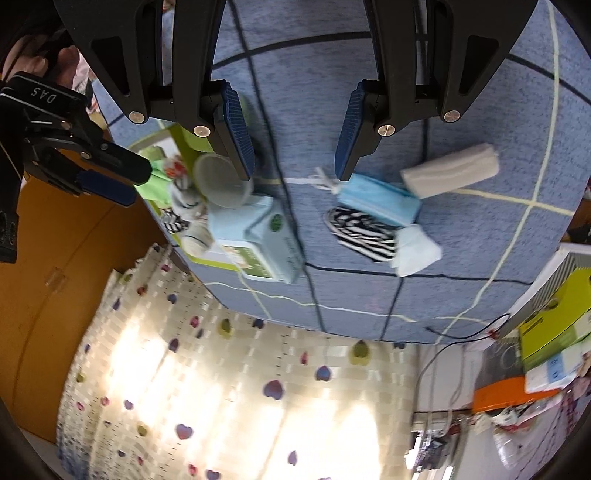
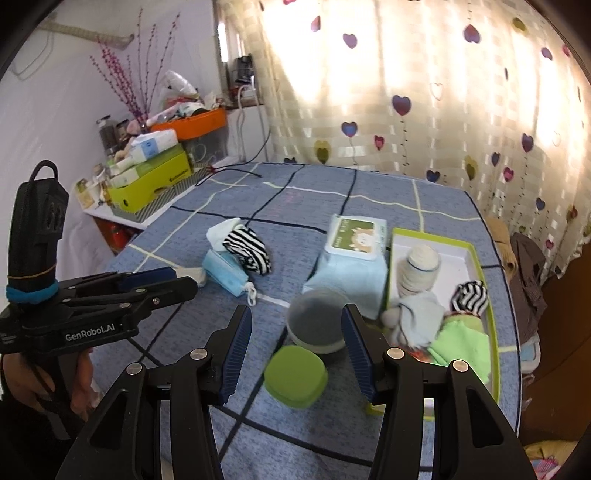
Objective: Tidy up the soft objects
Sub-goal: 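Move both grippers back toward the remaining soft items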
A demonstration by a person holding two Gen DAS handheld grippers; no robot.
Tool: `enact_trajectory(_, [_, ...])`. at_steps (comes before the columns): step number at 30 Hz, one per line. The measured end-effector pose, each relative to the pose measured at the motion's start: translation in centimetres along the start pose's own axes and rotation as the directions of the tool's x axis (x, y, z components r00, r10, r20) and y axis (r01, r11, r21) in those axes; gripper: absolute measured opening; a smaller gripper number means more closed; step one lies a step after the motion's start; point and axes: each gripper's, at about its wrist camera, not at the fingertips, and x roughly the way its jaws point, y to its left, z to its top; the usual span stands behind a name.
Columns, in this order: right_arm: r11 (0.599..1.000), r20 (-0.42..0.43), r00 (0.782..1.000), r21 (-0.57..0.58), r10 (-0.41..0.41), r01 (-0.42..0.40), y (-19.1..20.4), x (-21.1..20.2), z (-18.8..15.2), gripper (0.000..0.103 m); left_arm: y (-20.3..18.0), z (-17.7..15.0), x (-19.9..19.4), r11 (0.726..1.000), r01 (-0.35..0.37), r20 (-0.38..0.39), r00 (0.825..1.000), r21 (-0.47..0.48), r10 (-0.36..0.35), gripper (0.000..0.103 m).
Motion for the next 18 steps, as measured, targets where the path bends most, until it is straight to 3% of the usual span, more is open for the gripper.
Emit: enact_trajectory(18, [0.993, -0.103, 0.992, -0.091, 0.066, -0.075, 3.9, 7.5, 3.9, 0.05, 8.1, 0.2, 0.9, 0.988, -0.116, -0.011, 0.993, -0.103, 0.115, 0.047])
